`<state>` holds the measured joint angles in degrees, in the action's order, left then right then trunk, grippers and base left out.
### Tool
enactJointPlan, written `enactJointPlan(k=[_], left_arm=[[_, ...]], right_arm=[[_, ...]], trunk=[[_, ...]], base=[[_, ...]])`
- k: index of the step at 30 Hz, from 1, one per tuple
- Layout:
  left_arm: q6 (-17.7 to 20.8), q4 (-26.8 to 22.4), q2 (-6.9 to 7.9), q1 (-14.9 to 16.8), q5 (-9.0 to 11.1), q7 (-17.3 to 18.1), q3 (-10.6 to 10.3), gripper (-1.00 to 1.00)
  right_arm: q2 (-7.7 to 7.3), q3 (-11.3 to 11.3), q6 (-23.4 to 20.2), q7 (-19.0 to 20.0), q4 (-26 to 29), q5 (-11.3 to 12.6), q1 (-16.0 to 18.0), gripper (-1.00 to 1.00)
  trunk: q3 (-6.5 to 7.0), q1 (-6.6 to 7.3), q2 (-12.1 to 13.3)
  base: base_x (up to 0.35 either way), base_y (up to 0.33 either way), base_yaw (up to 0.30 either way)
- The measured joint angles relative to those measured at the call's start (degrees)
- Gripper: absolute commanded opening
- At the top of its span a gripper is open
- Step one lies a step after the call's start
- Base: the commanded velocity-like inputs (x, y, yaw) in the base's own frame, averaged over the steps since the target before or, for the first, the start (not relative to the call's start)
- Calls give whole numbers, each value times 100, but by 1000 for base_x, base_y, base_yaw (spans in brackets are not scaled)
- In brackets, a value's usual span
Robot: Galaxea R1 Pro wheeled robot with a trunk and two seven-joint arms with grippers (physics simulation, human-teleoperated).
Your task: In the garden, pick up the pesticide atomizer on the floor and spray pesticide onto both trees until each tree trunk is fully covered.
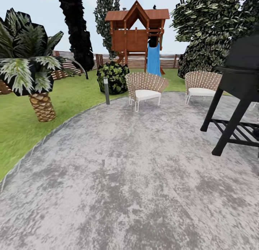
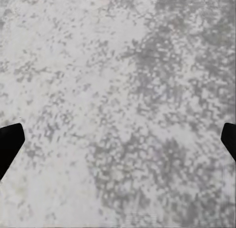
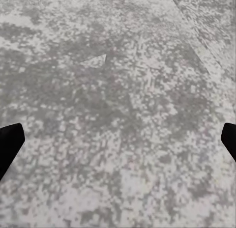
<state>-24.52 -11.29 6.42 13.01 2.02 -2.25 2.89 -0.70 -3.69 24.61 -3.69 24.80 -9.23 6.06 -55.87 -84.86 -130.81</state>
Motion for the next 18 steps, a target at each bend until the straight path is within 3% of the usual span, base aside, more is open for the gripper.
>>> enactJointPlan(k=[9, 18], left_arm=[[0, -1, 0, 0, 0, -3, -1, 100], [0, 0, 0, 0, 0, -3, 1, 100]], right_arm=[[0, 0, 2, 0, 0, 0, 0, 100], [0, 0, 1, 0, 0, 0, 0, 100]], trunk=[[0, 0, 0], [0, 0, 0]], base=[[250, 178, -264], [51, 39, -264]])
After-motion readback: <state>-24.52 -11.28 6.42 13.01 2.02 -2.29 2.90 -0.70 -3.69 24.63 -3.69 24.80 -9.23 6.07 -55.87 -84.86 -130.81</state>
